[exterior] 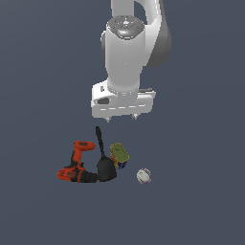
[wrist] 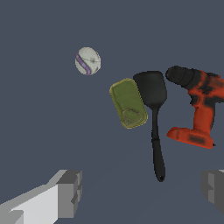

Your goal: Pick up a designated object from a clutter of objects.

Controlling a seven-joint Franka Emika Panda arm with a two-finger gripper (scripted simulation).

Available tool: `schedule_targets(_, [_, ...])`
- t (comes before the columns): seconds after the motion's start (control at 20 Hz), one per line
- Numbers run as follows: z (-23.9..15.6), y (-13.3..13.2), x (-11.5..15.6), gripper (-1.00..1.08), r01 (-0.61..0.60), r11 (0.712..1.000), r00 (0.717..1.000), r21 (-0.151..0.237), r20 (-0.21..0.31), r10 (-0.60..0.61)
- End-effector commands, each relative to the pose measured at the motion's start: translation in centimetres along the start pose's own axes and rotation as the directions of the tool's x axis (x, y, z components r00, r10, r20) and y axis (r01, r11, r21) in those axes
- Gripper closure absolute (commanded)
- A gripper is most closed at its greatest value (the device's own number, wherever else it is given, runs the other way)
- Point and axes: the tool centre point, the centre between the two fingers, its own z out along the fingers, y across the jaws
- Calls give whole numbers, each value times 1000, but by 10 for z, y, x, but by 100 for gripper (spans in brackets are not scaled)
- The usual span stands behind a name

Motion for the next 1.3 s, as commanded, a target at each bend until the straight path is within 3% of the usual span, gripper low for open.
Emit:
schedule_targets(0.0, [18,11,4,-92,19,1000,1000,2,-4,-19])
schedule_targets(0.7, [147,86,11,-92,156,988,987,14,-44,-155])
schedule_targets(1.25, [188,107,4,-92,196,980,979,14,-59,-195])
